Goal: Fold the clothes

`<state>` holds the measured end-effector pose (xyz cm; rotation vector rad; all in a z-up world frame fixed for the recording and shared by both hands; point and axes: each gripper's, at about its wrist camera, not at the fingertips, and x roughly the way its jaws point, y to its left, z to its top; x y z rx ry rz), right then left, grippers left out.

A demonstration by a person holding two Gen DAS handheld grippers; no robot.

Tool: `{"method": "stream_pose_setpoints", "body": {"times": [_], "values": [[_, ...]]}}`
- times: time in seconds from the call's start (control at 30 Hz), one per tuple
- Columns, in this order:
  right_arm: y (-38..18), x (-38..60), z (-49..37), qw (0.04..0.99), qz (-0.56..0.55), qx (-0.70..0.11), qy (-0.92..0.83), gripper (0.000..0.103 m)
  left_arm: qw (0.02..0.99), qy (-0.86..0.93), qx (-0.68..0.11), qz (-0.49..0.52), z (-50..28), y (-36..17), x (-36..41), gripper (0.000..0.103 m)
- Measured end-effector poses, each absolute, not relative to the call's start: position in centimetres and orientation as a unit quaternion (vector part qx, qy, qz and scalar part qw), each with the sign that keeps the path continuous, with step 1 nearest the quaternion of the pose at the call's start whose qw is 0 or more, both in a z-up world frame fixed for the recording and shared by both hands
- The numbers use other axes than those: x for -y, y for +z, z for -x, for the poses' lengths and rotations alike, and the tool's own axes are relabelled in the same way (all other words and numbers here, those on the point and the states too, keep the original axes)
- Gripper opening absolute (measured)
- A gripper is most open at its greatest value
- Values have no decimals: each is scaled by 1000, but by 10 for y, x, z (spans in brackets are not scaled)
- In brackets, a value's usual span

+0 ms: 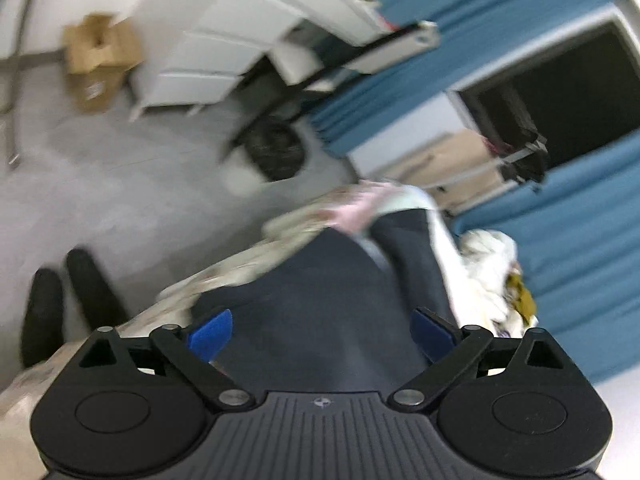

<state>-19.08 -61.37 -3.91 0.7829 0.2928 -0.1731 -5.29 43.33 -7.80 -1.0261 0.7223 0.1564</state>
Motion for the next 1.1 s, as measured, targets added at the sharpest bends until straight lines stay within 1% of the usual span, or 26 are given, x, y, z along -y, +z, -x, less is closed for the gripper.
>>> {"method": "stream_pose_setpoints", "body": {"times": [0.07,0.13,0.23,0.3,0.33,0.37,0.4,0.5,0.53,0.57,0.7,0.73,0.83,0.87,0.9,0.93,0.97,1.0,1.1], "values": [[-47,608,210,913,-366,-144,-106,90,780,71,-355,511,64,-94,-450,88],[-55,605,224,906,-379,-150,-115,90,767,54,-364,525,71,-107,-454,84],[-68,599,243,895,-396,-161,-127,90,770,10,-391,504,63,-118,-434,84],[-77,594,250,889,-402,-174,-136,90,765,-21,-416,491,51,-124,-417,77],[-82,591,249,884,-403,-190,-145,90,762,-31,-425,487,45,-127,-411,68],[-86,589,248,878,-404,-207,-155,90,758,-37,-435,485,38,-129,-406,64],[-91,587,246,871,-404,-224,-165,90,754,-38,-445,482,31,-131,-402,64],[-104,585,241,857,-436,-231,-147,90,756,-32,-469,455,14,-132,-390,64],[-108,585,240,852,-447,-233,-140,90,757,-29,-472,451,11,-131,-388,62],[-110,583,236,852,-449,-234,-136,90,758,-25,-475,447,7,-130,-386,57],[-114,576,211,860,-415,-254,-155,90,769,-15,-477,426,6,-119,-380,47],[-116,577,205,858,-412,-260,-161,88,773,-13,-476,420,7,-115,-379,44],[-123,581,198,845,-432,-252,-188,67,784,-6,-472,402,10,-104,-375,39],[-121,580,199,844,-434,-248,-194,42,788,-4,-471,396,11,-101,-374,37],[-117,580,201,844,-435,-244,-199,26,792,-2,-470,390,13,-97,-372,37],[-114,580,203,843,-436,-241,-203,26,795,0,-468,385,14,-93,-371,36],[-111,579,205,842,-437,-237,-208,22,799,1,-466,380,16,-90,-369,36],[-108,579,207,842,-438,-234,-213,20,802,2,-464,376,18,-86,-368,36],[-77,564,225,867,-412,-200,-199,17,804,-3,-455,383,20,-86,-369,37]]}}
